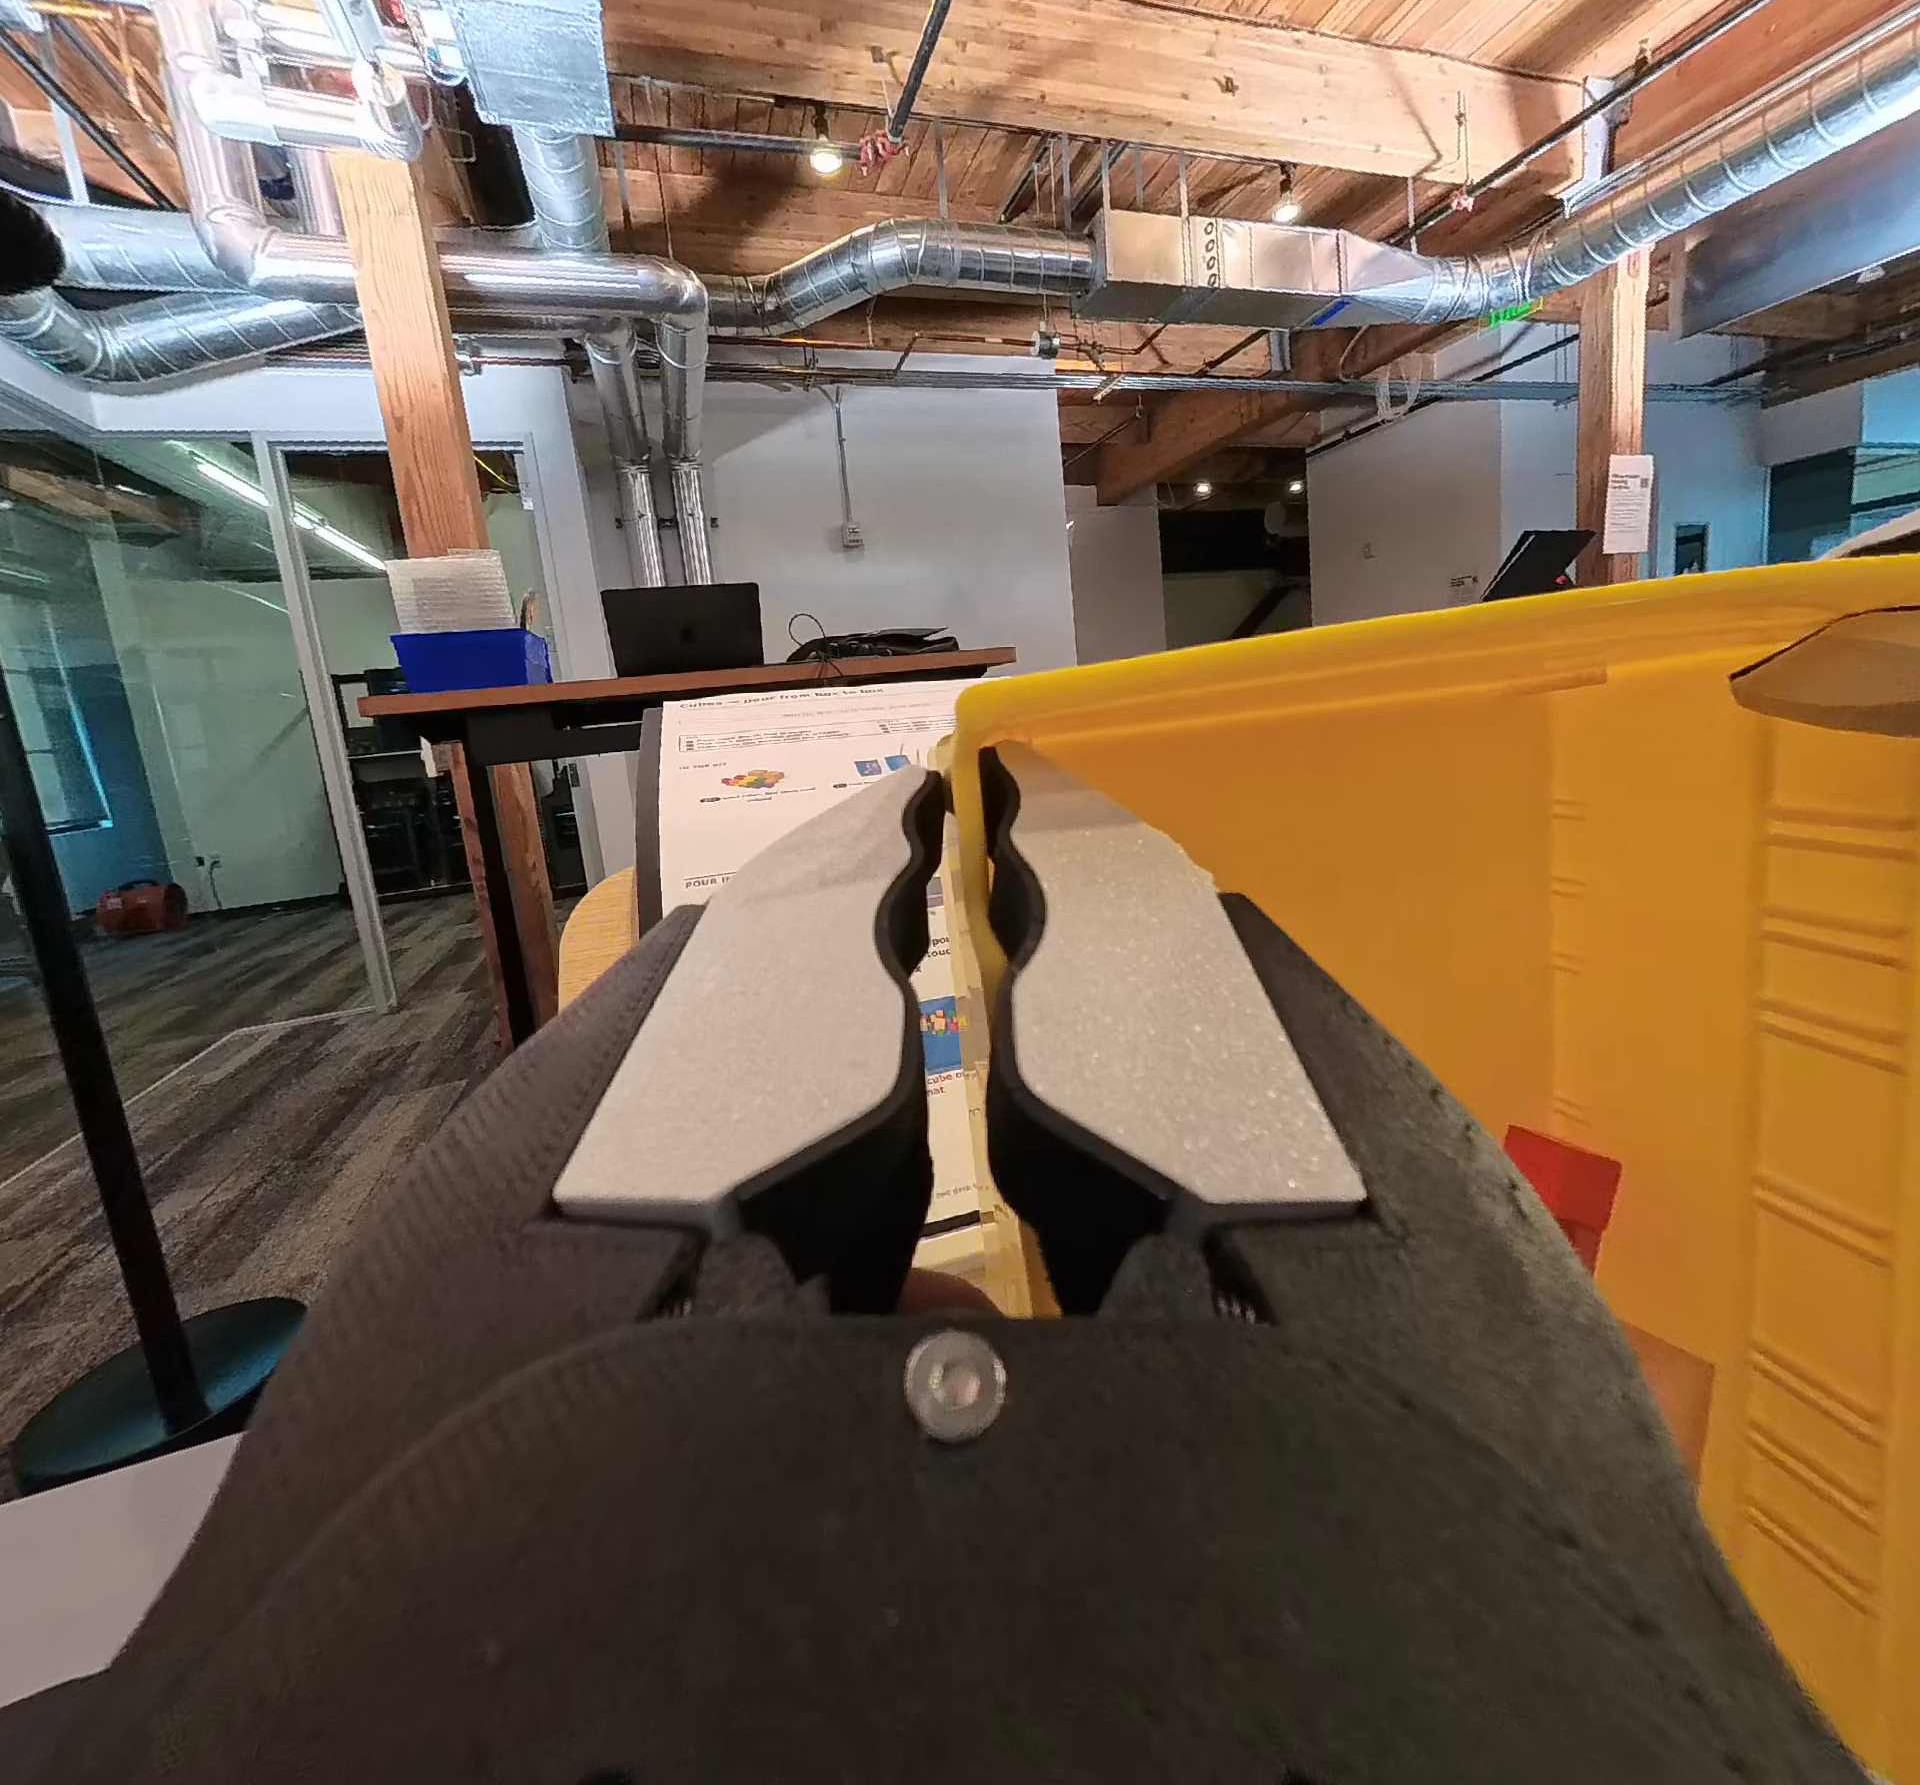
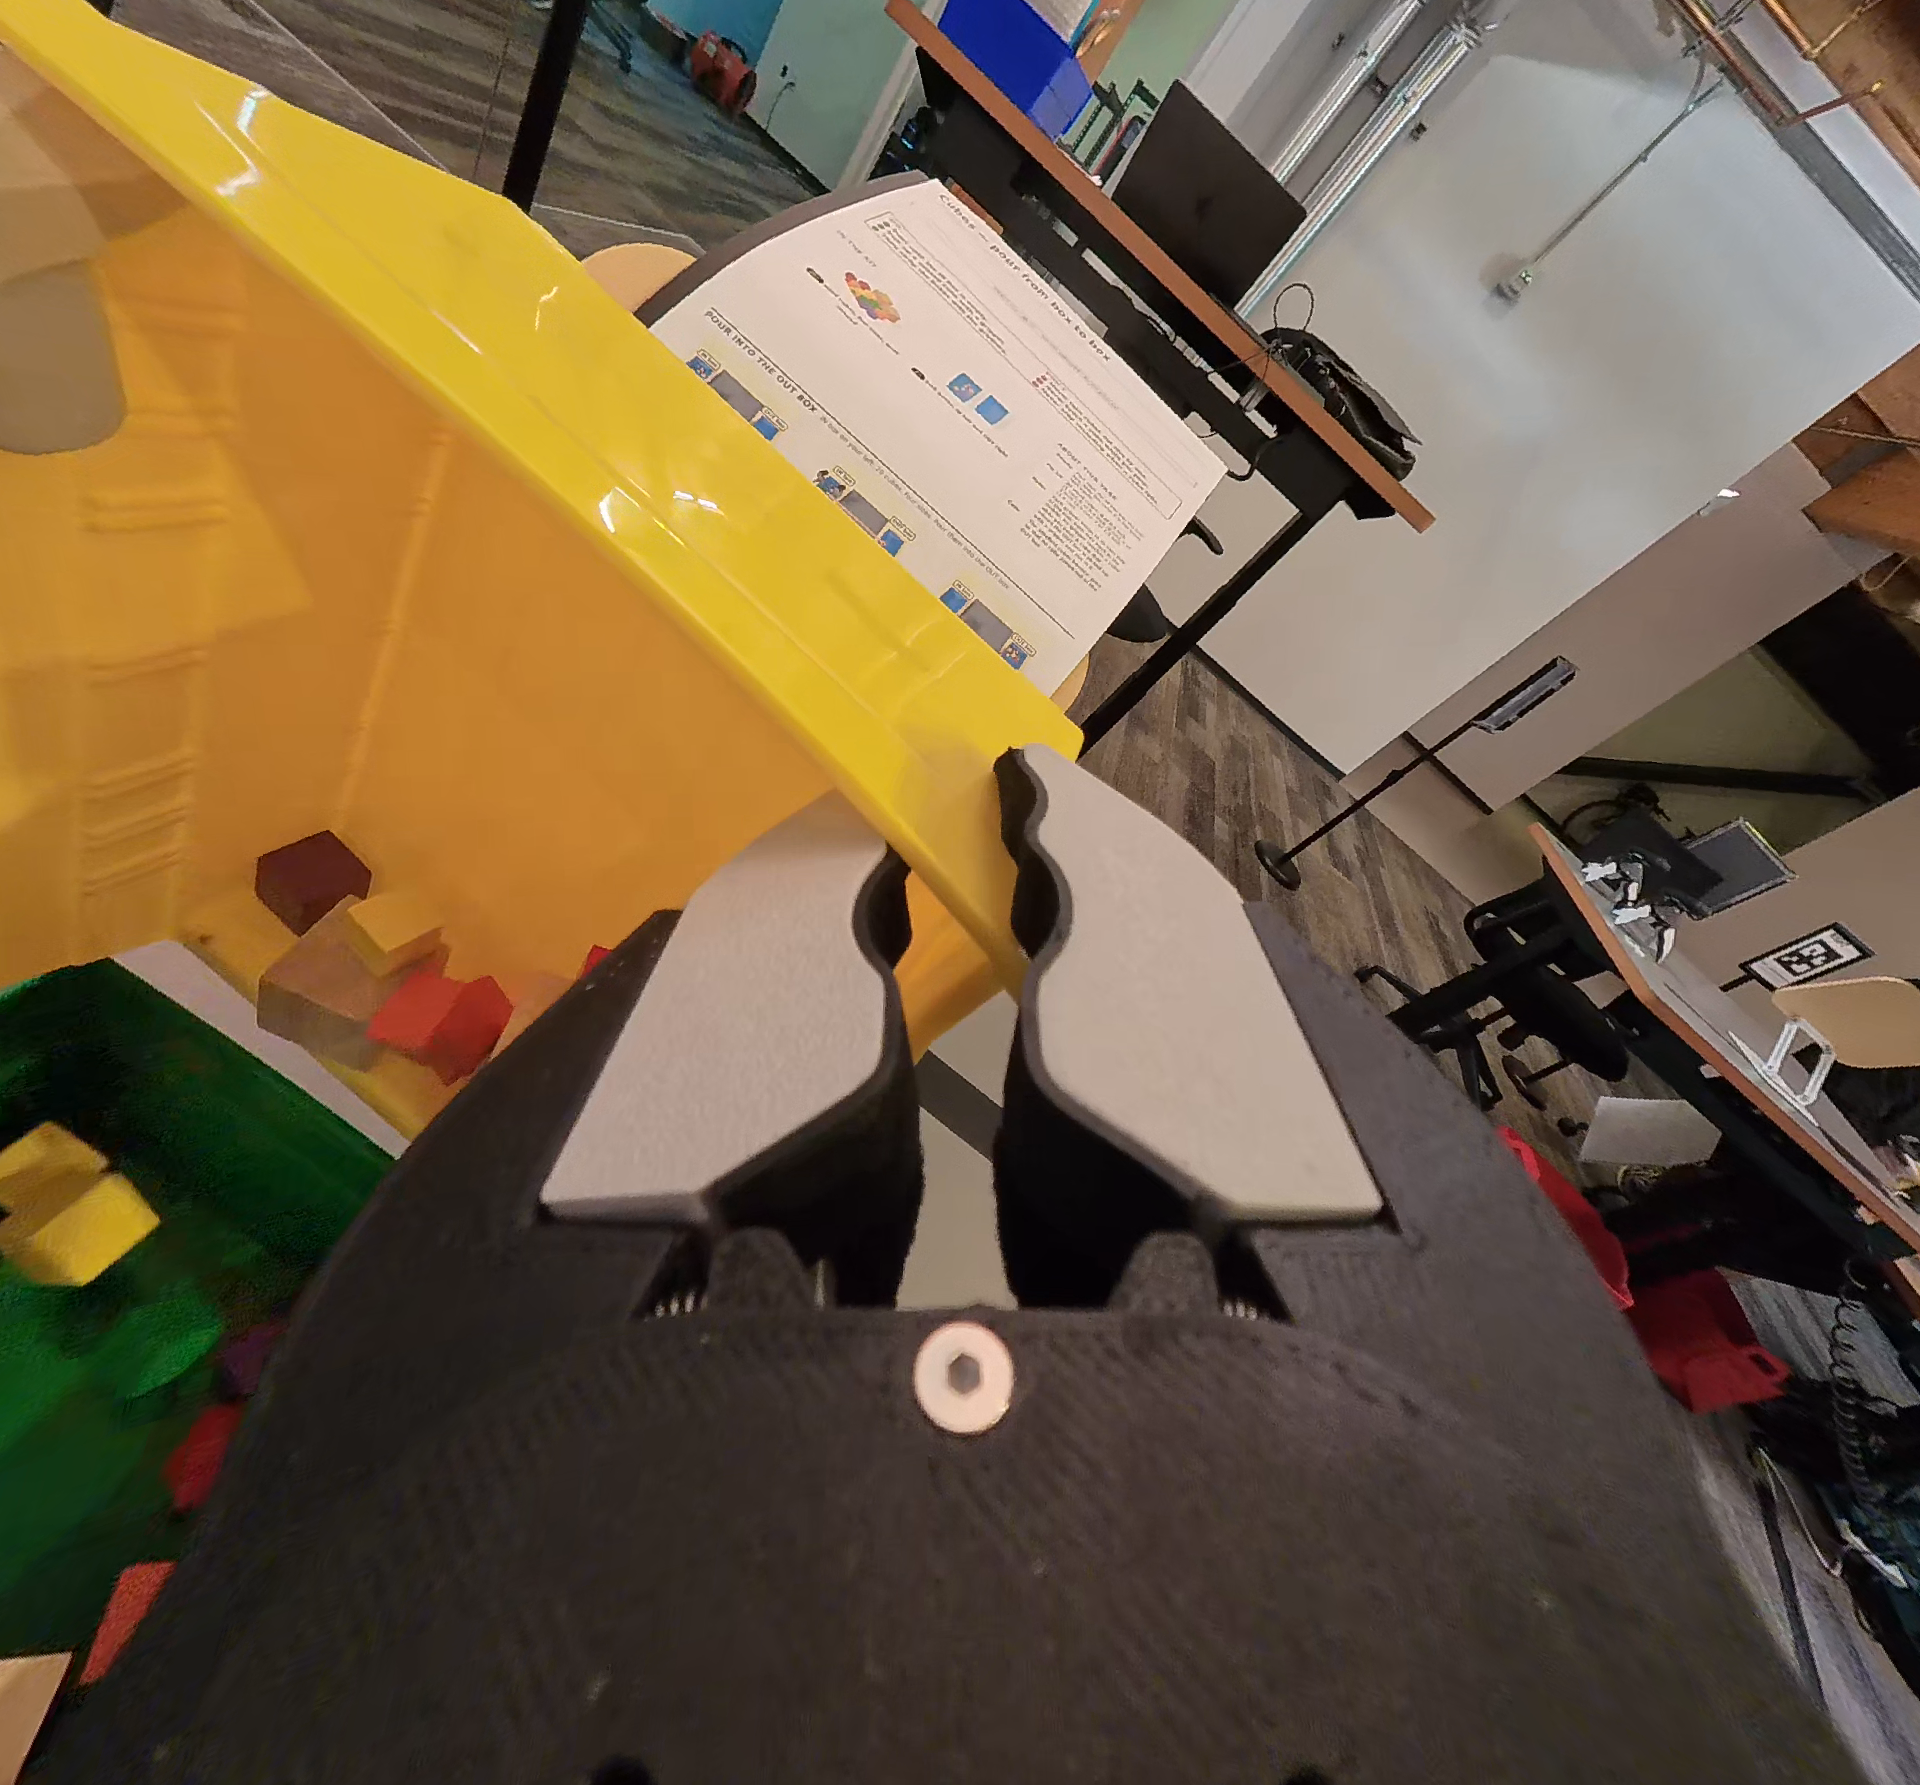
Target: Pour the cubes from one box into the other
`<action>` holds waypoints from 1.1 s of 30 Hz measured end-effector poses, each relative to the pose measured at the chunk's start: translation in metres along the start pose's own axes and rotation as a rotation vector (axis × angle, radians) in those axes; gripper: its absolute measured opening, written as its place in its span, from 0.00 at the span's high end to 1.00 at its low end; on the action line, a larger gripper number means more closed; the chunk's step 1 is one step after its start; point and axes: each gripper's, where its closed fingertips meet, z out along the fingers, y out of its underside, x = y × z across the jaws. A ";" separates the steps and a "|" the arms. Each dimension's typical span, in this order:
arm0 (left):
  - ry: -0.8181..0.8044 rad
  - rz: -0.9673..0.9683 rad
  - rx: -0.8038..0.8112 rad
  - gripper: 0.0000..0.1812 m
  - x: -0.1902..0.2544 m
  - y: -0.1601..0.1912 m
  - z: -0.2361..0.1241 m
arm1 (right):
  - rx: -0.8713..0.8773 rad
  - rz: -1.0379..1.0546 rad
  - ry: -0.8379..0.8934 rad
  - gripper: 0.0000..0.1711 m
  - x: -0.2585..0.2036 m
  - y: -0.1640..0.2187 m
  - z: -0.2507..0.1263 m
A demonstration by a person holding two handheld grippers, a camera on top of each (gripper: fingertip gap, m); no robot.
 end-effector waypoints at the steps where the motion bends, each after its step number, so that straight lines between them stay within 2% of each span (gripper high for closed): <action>1: 0.000 0.001 0.001 0.97 0.000 0.000 0.000 | 0.002 0.000 0.001 0.94 0.000 0.000 0.000; 33: -0.011 0.010 0.072 0.96 -0.001 -0.021 -0.023 | 0.083 -0.023 0.017 0.94 -0.007 -0.014 -0.019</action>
